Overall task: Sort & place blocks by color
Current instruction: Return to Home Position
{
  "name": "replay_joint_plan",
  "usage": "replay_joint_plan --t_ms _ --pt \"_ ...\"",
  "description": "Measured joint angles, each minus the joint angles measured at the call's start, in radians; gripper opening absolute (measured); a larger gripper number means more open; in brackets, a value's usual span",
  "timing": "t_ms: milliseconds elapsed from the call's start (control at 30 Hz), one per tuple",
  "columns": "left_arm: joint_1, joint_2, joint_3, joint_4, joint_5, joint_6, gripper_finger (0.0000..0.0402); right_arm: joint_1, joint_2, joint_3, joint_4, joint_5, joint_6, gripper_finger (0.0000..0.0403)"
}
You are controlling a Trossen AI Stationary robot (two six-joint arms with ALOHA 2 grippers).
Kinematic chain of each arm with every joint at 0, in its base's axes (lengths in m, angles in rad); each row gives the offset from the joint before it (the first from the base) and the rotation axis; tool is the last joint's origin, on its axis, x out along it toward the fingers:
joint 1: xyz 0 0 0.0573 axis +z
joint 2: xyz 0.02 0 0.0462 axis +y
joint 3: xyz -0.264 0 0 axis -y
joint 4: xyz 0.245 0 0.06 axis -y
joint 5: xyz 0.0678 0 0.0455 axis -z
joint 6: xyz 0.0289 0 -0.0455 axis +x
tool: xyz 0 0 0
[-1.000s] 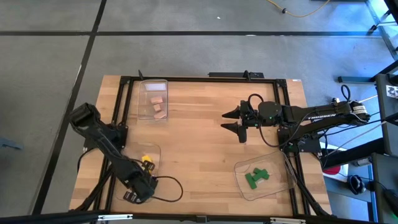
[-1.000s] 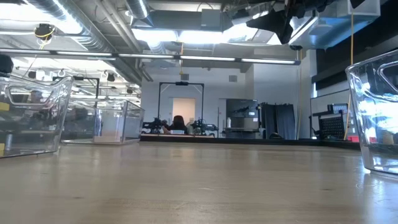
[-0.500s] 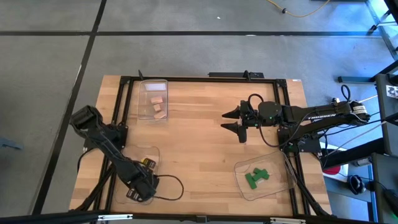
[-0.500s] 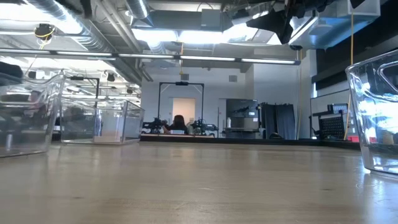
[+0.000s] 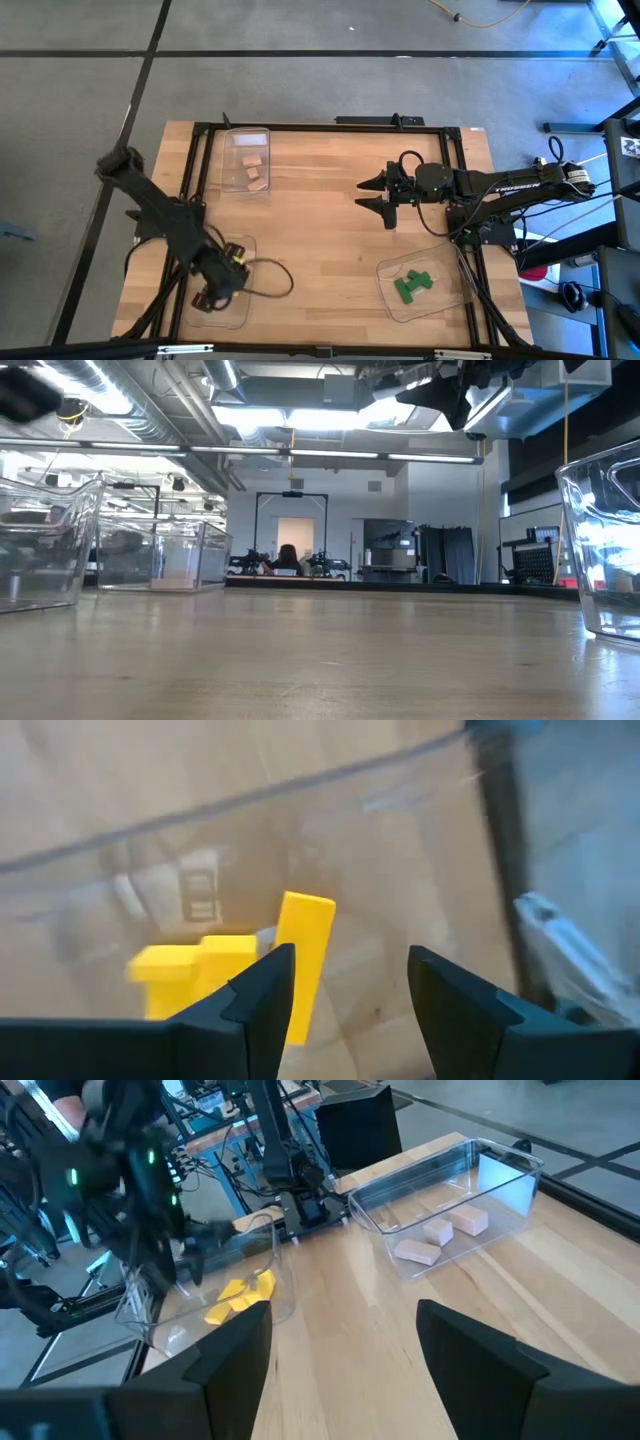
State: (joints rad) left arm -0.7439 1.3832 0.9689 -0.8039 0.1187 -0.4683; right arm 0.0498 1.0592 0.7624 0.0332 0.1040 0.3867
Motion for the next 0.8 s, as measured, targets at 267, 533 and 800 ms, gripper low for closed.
replay_joint_plan --t_ms 267,533,800 --pt "0.223 -0.270 0.115 -0.034 -0.415 0.127 0.0183 0.000 0.000 0.000 0.003 0.000 0.004 0.0252" --pt "0.596 -0.381 0.138 0.303 -0.488 0.347 0.0179 0.000 0.000 0.000 0.002 0.000 0.002 0.0252" --pt "0.756 -0.356 0.133 0.652 -0.245 0.400 0.0142 0.000 -0.002 0.000 0.081 -0.001 0.026 0.0252"
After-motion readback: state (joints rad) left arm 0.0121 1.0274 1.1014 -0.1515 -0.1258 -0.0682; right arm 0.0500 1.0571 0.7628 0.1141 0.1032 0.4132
